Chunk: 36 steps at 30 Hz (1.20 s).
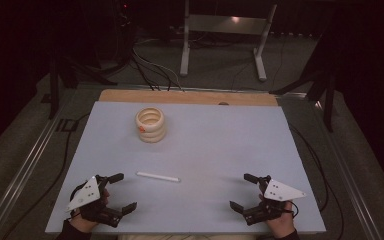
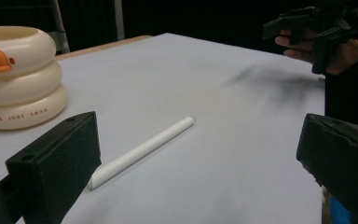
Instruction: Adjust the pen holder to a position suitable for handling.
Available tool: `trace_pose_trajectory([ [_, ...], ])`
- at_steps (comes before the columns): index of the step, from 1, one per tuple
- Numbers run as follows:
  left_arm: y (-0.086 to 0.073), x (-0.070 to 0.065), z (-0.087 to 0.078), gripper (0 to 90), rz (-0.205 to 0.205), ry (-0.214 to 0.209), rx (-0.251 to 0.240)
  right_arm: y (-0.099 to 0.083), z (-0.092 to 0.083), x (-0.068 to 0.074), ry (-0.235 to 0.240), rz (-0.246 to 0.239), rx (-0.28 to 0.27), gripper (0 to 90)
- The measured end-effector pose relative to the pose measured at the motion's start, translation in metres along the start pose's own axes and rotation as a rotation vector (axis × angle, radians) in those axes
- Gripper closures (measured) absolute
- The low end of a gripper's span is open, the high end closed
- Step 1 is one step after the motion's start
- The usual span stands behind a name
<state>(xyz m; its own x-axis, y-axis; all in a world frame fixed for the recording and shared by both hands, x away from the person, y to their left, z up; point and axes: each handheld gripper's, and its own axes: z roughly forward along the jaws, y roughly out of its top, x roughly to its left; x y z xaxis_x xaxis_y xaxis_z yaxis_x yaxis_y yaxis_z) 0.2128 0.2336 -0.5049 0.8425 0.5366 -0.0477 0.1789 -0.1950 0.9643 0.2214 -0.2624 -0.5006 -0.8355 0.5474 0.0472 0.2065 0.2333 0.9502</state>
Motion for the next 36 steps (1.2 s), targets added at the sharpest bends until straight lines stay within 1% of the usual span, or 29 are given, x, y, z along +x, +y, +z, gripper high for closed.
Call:
trace_pose_trajectory([
  [3, 0.000, 0.000, 0.000, 0.2, -0.002, 0.003, 0.003, 0.000, 0.001, 0.001, 0.002, -0.005, 0.008, 0.0],
  [5, 0.000, 0.000, 0.001, 0.1, 0.002, 0.001, 0.010, 0.001, 0.002, 0.003, -0.008, -0.011, 0.019, 0.0],
  [8, 0.000, 0.000, 0.003, 0.2, -0.005, 0.000, 0.015, -0.001, 0.004, 0.002, -0.012, -0.008, 0.033, 0.0],
  [9, 0.000, 0.000, 0.003, 0.2, -0.005, -0.005, 0.020, -0.001, 0.004, 0.002, -0.012, -0.008, 0.033, 0.0],
  [11, 0.000, -0.002, 0.003, 0.1, 0.009, -0.004, 0.035, -0.001, 0.004, 0.001, -0.021, -0.001, 0.036, 0.0],
  [14, 0.002, -0.003, 0.004, 0.2, 0.000, -0.015, 0.037, 0.000, 0.003, 0.001, -0.021, 0.002, 0.032, 0.0],
  [16, 0.005, -0.004, 0.005, 0.2, 0.013, -0.022, 0.043, 0.000, 0.003, 0.001, -0.018, 0.001, 0.041, 0.0],
  [17, 0.007, -0.004, 0.004, 0.2, 0.022, -0.032, 0.043, 0.000, 0.003, 0.001, -0.018, 0.001, 0.041, 0.0],
  [18, 0.009, -0.005, 0.004, 0.2, 0.020, -0.044, 0.047, 0.000, 0.004, 0.001, -0.015, 0.001, 0.043, 0.0],
  [20, 0.012, -0.005, 0.003, 0.1, 0.032, -0.062, 0.062, 0.001, 0.004, 0.001, -0.014, 0.009, 0.040, 0.0],
  [22, 0.017, -0.002, 0.002, 0.1, 0.032, -0.076, 0.076, 0.002, 0.003, 0.002, -0.018, 0.009, 0.029, 0.0],
  [24, 0.022, 0.000, 0.000, 0.2, 0.029, -0.081, 0.073, 0.003, 0.002, 0.003, -0.023, 0.006, 0.025, 0.0],
  [27, 0.032, 0.004, -0.004, 0.1, 0.017, -0.094, 0.051, 0.004, 0.001, 0.004, -0.026, 0.005, 0.020, 0.0],
  [31, 0.041, 0.008, -0.004, 0.1, 0.026, -0.090, 0.076, 0.004, 0.001, 0.004, -0.020, 0.015, 0.016, 0.0],
  [34, 0.046, 0.011, -0.003, 0.1, 0.022, -0.095, 0.082, 0.004, 0.000, 0.003, -0.019, 0.022, 0.011, 0.0],
  [36, 0.051, 0.014, -0.002, 0.1, 0.022, -0.090, 0.083, 0.004, 0.000, 0.003, -0.021, 0.025, 0.009, 0.0],
])
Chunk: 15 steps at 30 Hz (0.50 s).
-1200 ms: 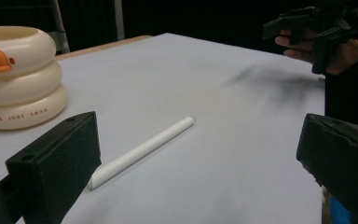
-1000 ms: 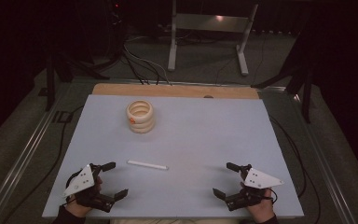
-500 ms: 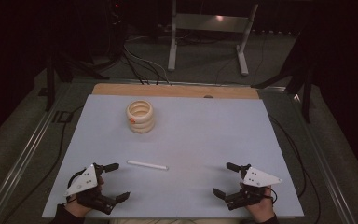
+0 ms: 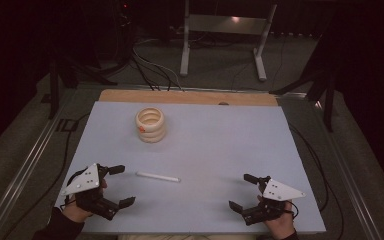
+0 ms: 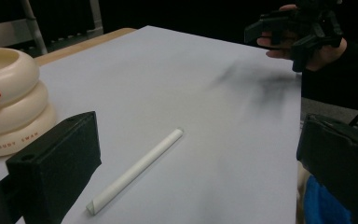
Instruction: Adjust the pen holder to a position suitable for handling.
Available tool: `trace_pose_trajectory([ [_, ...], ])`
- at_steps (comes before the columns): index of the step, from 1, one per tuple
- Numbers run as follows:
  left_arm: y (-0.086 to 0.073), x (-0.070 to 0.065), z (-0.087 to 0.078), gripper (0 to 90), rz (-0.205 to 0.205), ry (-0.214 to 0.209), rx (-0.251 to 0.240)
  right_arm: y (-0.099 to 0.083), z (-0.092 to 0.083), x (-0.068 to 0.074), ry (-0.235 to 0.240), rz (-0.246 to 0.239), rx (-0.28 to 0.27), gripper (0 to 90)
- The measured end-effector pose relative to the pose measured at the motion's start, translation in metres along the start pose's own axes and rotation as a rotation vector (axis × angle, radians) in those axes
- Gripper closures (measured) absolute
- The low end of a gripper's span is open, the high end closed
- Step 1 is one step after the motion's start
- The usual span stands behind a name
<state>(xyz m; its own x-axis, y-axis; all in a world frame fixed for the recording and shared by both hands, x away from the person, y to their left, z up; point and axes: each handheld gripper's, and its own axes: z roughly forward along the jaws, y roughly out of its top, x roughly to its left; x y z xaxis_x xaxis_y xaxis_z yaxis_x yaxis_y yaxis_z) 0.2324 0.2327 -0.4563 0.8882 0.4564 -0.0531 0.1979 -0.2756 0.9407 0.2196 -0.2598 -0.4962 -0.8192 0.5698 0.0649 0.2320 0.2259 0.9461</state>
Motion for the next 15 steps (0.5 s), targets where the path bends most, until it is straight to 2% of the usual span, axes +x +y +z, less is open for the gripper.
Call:
trace_pose_trajectory([
  [15, 0.036, 0.021, 0.002, 0.2, 0.009, 0.018, 0.011, 0.001, -0.002, 0.000, 0.001, 0.004, -0.006, 0.0],
])
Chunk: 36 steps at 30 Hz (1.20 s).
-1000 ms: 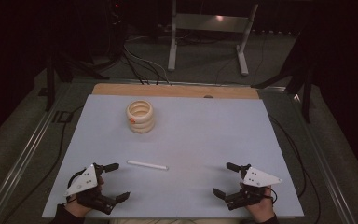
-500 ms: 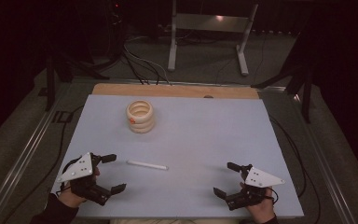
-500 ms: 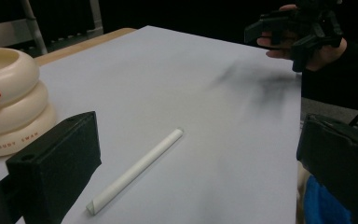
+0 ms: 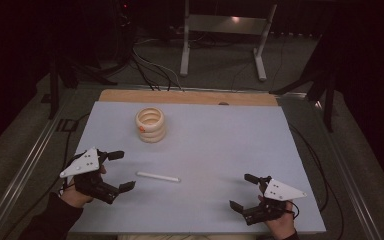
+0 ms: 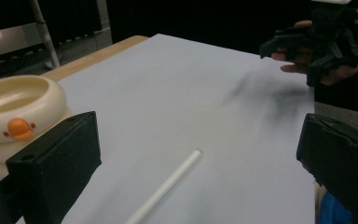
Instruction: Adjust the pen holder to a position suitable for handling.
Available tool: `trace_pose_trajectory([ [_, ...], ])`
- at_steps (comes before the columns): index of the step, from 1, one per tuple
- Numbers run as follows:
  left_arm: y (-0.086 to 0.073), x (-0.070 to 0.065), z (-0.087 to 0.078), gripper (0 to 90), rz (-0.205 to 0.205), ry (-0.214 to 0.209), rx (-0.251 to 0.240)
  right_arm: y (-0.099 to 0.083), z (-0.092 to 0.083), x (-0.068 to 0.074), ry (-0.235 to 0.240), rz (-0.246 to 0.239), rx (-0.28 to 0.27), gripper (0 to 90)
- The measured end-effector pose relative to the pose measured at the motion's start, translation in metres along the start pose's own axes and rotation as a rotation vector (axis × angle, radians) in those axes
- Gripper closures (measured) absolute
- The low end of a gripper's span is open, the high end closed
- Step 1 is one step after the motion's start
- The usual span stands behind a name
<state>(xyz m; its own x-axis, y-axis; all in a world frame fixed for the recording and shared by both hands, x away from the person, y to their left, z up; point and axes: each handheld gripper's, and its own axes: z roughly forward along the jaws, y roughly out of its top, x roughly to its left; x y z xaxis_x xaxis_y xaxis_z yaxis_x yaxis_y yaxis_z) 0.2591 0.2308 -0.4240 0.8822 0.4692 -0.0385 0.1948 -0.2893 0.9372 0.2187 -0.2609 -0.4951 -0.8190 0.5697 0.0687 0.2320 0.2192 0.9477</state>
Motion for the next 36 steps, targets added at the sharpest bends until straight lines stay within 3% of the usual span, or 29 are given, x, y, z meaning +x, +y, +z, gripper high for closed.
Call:
trace_pose_trajectory([
  [10, 0.028, 0.022, 0.008, 0.2, 0.002, 0.035, 0.007, -0.001, 0.000, -0.001, 0.004, 0.003, 0.003, 0.0],
  [22, 0.050, 0.041, 0.017, 0.2, -0.001, 0.071, 0.002, 0.000, 0.000, 0.000, 0.004, 0.005, -0.003, 0.0],
  [34, 0.070, 0.062, 0.032, 0.2, -0.076, 0.095, -0.018, 0.000, 0.001, 0.000, 0.011, 0.010, 0.000, 0.0],
  [35, 0.072, 0.065, 0.034, 0.2, -0.076, 0.129, -0.010, 0.000, 0.001, 0.000, 0.012, 0.011, -0.001, 0.0],
  [36, 0.072, 0.065, 0.034, 0.2, -0.076, 0.129, -0.010, 0.000, 0.001, 0.000, 0.012, 0.011, -0.001, 0.0],
])
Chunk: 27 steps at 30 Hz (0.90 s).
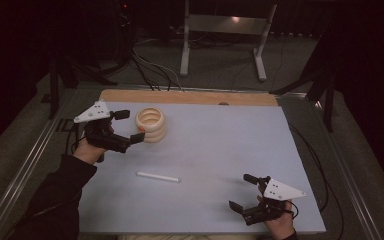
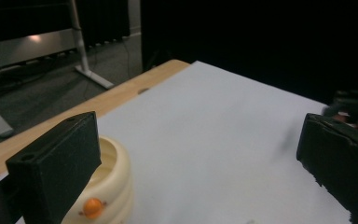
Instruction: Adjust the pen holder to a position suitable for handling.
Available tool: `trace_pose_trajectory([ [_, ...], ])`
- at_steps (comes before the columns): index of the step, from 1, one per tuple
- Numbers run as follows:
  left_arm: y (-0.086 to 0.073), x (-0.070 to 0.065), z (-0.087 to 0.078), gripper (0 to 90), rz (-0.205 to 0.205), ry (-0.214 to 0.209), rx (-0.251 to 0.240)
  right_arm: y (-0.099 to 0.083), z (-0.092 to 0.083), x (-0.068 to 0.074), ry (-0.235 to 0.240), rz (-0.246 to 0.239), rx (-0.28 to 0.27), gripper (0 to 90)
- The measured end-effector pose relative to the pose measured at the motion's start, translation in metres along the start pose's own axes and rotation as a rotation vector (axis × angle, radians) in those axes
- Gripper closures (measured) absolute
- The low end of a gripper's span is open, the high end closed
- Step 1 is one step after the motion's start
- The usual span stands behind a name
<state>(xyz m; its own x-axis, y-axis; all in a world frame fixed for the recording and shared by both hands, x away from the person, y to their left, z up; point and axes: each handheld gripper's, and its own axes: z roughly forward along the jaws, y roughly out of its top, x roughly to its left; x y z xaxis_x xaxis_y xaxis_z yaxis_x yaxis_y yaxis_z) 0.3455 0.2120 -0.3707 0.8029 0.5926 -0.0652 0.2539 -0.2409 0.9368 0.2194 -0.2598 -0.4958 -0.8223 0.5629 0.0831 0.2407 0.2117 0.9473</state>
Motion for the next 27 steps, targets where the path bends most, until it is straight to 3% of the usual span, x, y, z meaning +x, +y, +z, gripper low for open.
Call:
trace_pose_trajectory([
  [6, 0.003, 0.017, 0.013, 0.2, -0.046, 0.029, 0.038, 0.001, 0.000, 0.001, 0.003, 0.001, -0.002, 0.0],
  [14, 0.001, 0.038, 0.031, 0.2, -0.149, 0.104, 0.076, 0.001, 0.000, 0.001, 0.007, 0.001, -0.004, 0.0],
  [16, 0.001, 0.041, 0.034, 0.2, -0.154, 0.140, 0.090, 0.001, 0.000, 0.001, 0.008, 0.000, -0.004, 0.0],
  [19, 0.000, 0.046, 0.037, 0.2, -0.181, 0.146, 0.093, 0.001, 0.000, 0.002, 0.010, -0.003, -0.009, 0.0],
  [27, -0.005, 0.063, 0.049, 0.2, -0.265, 0.261, 0.097, 0.001, 0.001, 0.002, 0.017, 0.002, -0.007, 0.0],
])
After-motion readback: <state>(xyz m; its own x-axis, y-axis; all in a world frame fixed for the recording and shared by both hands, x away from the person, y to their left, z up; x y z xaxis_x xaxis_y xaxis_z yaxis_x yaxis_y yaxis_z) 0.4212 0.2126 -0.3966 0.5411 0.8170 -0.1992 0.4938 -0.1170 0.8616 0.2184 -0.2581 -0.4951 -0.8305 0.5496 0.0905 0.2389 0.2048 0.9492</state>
